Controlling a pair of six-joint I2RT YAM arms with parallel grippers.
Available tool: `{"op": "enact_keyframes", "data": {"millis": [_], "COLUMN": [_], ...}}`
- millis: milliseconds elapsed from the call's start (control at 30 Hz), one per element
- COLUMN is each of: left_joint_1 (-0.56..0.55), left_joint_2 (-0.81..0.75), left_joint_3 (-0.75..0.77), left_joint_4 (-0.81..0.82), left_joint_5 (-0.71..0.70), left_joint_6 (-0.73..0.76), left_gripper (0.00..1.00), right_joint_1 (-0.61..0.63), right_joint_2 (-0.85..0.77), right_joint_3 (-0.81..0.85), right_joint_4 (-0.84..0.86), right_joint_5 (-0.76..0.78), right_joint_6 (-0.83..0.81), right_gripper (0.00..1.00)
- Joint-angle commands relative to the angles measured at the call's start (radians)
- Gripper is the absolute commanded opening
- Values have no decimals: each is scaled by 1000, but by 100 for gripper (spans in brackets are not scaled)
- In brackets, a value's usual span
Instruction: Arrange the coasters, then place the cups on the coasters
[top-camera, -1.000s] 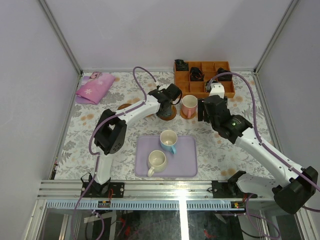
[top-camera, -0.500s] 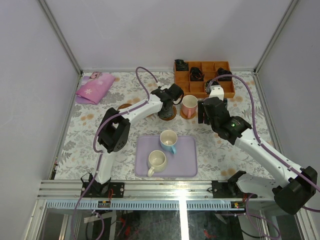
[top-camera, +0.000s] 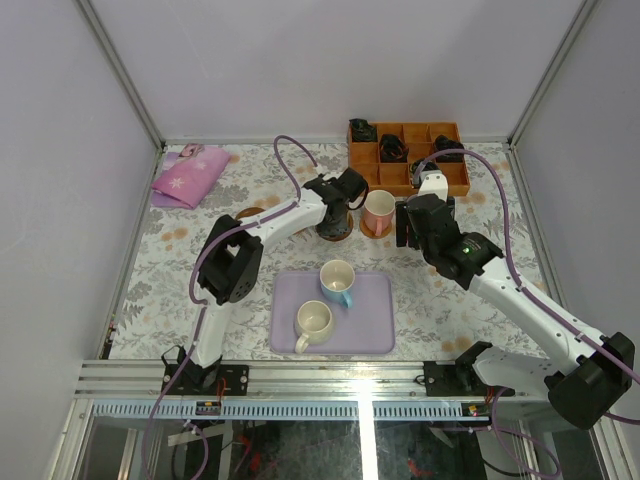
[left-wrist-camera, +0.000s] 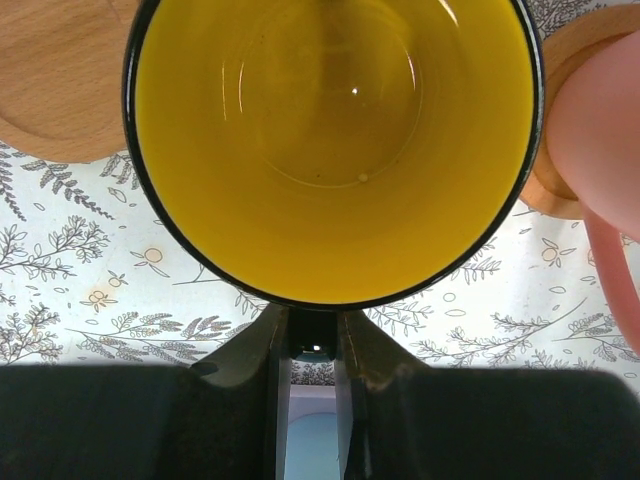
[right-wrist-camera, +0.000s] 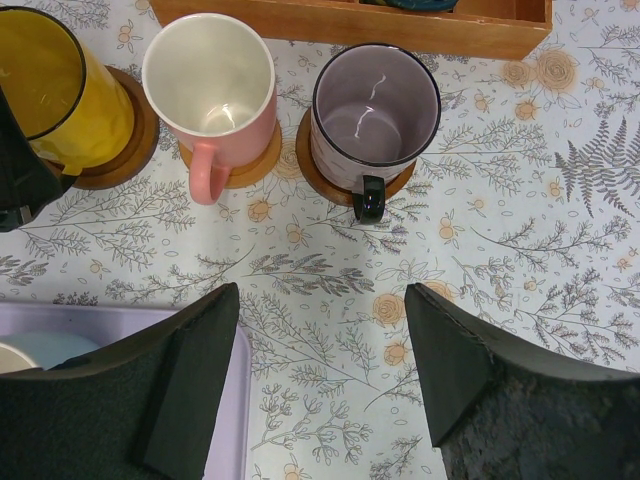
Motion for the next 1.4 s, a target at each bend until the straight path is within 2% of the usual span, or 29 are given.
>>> {"op": "enact_keyframes", "data": {"millis": [0,267,467,600,1067,1233,1367], "left_joint_1": [-2,0,2,1,1,1,0], "left_joint_2": [6,6,-7,-13,-93,-164,-243], "left_joint_3": [57,51,55,48,-35,-54,-91], "left_joint_4": [61,59,27,5,-1,0,12], "left_joint_5": [-15,-4,5,6,-13,-33,-29], "left_joint_6": [10,5,-2,-4,-11,-8,-1], "left_gripper": [0,1,22,31,35,52,69], "right_joint_1": [-7,-8,-9,-8,-9,-8,-6], "right_joint_2": [-7,-2,5,11,27,34,42], "right_joint_3": [4,11,15,16,28,32,39], "right_joint_4": [30,27,28,30,29,33,33], "right_joint_5": [23,21,10,-1,-22,-31,-43], "right_joint_6": [2,-6,-6,-6,-2,6,0], "right_gripper": [75,75,75,75,75,75,76]}}
